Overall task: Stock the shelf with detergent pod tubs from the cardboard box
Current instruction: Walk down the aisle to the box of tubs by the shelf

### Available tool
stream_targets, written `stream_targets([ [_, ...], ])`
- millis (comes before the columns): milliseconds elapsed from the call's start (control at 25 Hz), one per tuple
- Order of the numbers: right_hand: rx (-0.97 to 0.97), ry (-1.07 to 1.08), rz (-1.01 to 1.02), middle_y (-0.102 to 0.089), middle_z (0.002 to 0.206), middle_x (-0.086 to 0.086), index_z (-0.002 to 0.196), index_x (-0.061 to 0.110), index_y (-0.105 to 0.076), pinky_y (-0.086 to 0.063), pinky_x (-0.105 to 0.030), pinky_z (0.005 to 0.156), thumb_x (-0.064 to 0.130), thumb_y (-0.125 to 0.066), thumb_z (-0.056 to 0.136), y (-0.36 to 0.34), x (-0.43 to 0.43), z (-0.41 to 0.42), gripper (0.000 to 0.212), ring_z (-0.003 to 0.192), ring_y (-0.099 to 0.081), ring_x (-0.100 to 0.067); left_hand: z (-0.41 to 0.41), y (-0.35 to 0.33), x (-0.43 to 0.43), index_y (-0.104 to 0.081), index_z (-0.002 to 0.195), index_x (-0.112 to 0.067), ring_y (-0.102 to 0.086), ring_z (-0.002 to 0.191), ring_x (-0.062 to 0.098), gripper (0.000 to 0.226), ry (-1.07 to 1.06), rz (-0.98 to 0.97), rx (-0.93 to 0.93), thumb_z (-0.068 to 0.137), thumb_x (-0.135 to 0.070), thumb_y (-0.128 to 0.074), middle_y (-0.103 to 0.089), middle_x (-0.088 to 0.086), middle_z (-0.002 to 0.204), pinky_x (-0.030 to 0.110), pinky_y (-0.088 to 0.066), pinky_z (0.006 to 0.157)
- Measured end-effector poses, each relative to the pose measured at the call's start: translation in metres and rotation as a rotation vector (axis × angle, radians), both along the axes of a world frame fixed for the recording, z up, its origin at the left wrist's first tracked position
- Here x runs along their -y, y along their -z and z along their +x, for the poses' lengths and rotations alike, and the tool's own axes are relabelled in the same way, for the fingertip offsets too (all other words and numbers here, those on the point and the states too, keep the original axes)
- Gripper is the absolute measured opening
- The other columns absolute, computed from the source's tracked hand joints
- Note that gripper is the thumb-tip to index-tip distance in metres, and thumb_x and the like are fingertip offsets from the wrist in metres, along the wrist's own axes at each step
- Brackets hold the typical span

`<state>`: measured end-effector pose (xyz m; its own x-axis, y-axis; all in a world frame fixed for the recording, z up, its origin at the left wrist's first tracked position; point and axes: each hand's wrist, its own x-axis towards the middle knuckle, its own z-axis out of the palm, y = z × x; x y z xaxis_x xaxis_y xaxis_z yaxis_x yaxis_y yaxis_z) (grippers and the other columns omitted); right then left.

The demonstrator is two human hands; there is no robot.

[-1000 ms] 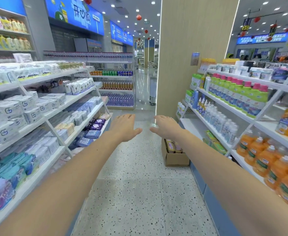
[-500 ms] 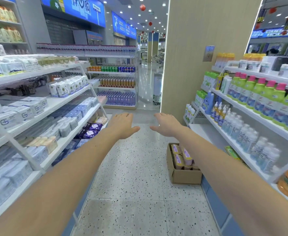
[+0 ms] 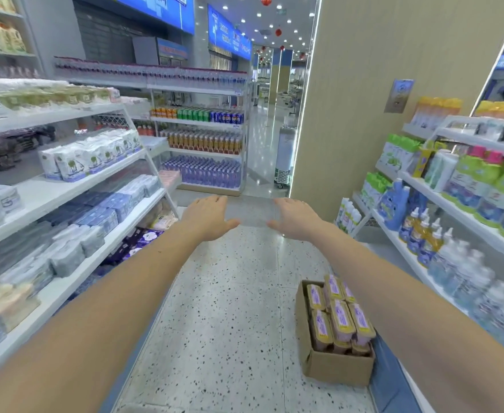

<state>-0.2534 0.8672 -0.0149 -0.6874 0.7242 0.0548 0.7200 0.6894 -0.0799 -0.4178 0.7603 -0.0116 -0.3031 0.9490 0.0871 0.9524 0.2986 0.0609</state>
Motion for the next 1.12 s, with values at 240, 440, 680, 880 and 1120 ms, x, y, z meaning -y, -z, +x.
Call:
stream_targets([
  [240,-0.014,0.059,0.032,-0.039,0.148,-0.012,0.144,0.012,-0.029,-0.029,-0.043,0.111,0.045,-0.046,0.091,0.006,-0.157,-0.091,0.065,0.134,-0.039,-0.03,-0.095,-0.003,-0.168,-0.024,0.145,-0.007,-0.038,0.134,0.031,0.072,0.098,0.014,-0.067,0.09,-0.051,-0.041,-0.033,0.013,0.15,0.042,-0.032,0.107],
  [440,-0.045,0.185,0.026,-0.042,0.145,-0.014,0.141,0.008,-0.032,-0.031,-0.043,0.109,0.042,-0.044,0.093,-0.005,-0.281,-0.139,0.06,0.13,-0.043,-0.032,-0.162,-0.014,-0.311,-0.025,0.144,-0.006,-0.04,0.132,0.031,0.071,0.189,-0.001,-0.088,0.09,-0.05,-0.04,-0.036,0.014,0.149,0.042,-0.032,0.108],
  [680,-0.012,0.359,-0.01,-0.035,0.15,-0.014,0.143,0.007,-0.028,-0.026,-0.043,0.113,0.042,-0.044,0.093,0.015,-0.421,-0.145,0.064,0.136,-0.036,-0.031,-0.184,0.004,-0.467,-0.025,0.144,-0.008,-0.038,0.134,0.03,0.069,0.327,-0.032,-0.064,0.09,-0.049,-0.042,-0.037,0.013,0.149,0.042,-0.028,0.111],
  [880,-0.005,0.482,0.021,-0.037,0.148,-0.016,0.141,0.006,-0.03,-0.029,-0.043,0.109,0.042,-0.045,0.092,0.022,-0.545,-0.123,0.063,0.133,-0.039,-0.033,-0.171,0.005,-0.626,-0.028,0.142,-0.006,-0.04,0.132,0.031,0.07,0.449,-0.013,-0.095,0.09,-0.051,-0.04,-0.039,0.014,0.147,0.043,-0.029,0.11],
  [1120,-0.002,0.701,0.003,-0.04,0.144,-0.018,0.139,0.004,-0.032,-0.03,-0.042,0.106,0.038,-0.044,0.093,0.004,-0.652,-0.064,0.058,0.13,-0.04,-0.034,-0.108,-0.009,-0.781,-0.028,0.142,-0.005,-0.039,0.132,0.033,0.069,0.661,0.005,-0.104,0.09,-0.049,-0.041,-0.037,0.016,0.146,0.039,-0.029,0.106],
])
